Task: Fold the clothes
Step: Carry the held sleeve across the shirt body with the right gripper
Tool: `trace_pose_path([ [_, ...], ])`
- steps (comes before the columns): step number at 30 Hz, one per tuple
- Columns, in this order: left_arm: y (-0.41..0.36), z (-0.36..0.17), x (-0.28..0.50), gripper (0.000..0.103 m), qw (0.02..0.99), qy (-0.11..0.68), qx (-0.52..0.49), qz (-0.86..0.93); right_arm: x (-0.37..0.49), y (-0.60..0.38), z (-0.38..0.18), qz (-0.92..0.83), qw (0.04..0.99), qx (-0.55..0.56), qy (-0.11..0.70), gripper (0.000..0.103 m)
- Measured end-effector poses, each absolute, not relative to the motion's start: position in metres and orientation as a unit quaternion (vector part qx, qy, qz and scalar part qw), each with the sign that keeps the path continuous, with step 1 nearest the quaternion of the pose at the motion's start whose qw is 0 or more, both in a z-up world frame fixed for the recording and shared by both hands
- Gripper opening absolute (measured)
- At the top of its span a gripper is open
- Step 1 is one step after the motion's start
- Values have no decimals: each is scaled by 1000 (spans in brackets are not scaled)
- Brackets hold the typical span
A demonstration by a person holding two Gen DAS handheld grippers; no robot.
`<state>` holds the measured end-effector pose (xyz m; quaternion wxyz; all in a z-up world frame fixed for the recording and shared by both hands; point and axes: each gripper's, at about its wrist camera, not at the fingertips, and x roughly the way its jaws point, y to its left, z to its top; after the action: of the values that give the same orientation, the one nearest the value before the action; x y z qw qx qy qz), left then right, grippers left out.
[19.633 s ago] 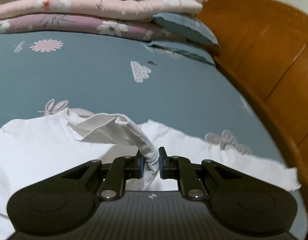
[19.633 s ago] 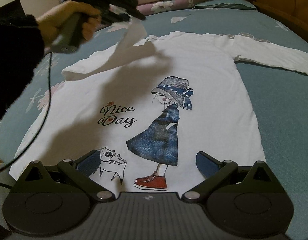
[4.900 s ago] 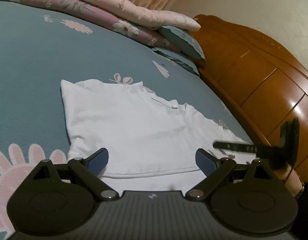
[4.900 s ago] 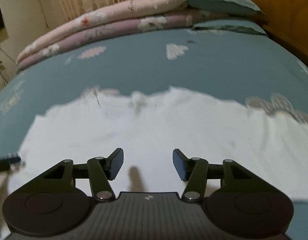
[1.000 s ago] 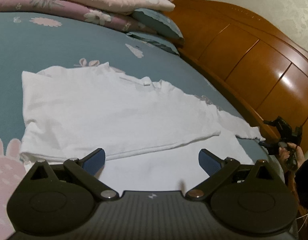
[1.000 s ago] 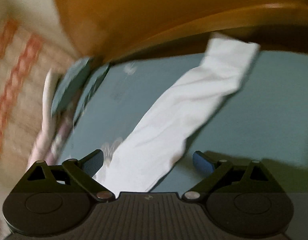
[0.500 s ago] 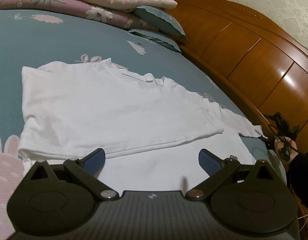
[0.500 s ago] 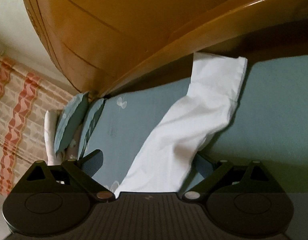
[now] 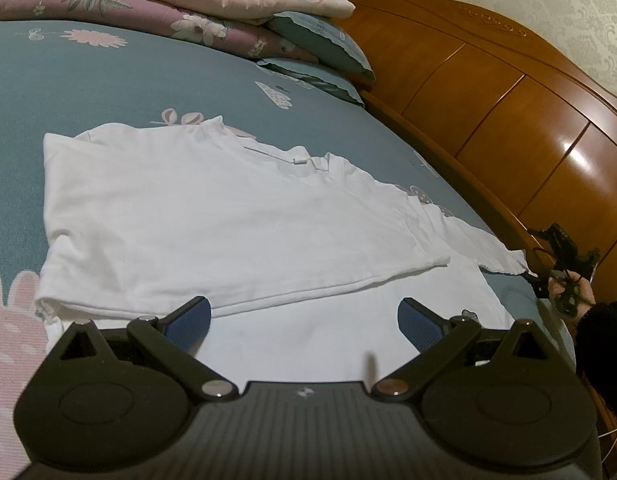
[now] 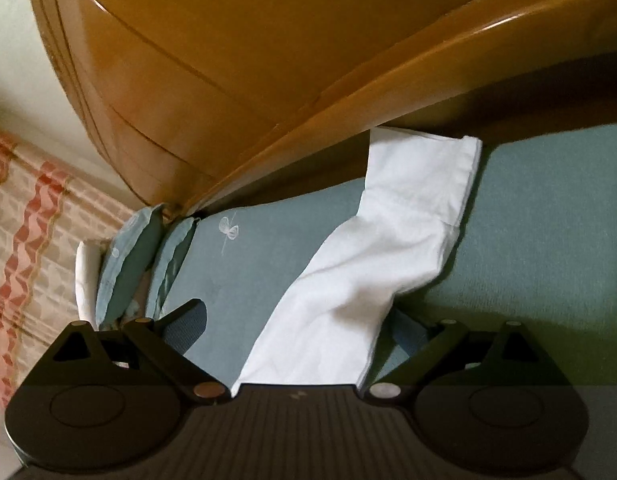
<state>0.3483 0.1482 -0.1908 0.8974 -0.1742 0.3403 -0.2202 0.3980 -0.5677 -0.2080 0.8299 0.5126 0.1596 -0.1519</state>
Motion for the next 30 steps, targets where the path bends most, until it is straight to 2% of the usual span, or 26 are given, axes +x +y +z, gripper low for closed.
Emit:
trace_pose_path([
  [8,150,-192,349,99,897,339,-179,-222,427,-570,-208,-167,860,450,173,103],
  [10,150,-192,349,99,896,339,-180,-222,424,-566,-208,-166,867,436,176,98],
  [12,150,-192,349,99,897,339,-179,-222,420,-568,-209,-174,865,435,179,83],
  [13,149,-192,349,99,897,339,-178,-221,418,-570,-210,-180,863,435,182,78],
  [15,149,-192,349,99,897,339,-178,-221,414,-574,-212,-190,859,436,187,54],
  [16,149,-192,349,99,897,339,-179,-221,412,-576,-213,-196,857,437,190,48],
  [18,149,-192,349,99,897,338,-180,-222,410,-578,-214,-207,854,435,198,24],
  [19,149,-192,349,99,897,338,-180,-222,410,-579,-213,-213,853,429,207,19],
  [23,149,-192,349,99,897,339,-180,-221,416,-570,-204,-215,862,397,232,8],
  [30,152,-189,348,99,896,341,-186,-216,437,-527,-168,-164,896,317,264,8],
])
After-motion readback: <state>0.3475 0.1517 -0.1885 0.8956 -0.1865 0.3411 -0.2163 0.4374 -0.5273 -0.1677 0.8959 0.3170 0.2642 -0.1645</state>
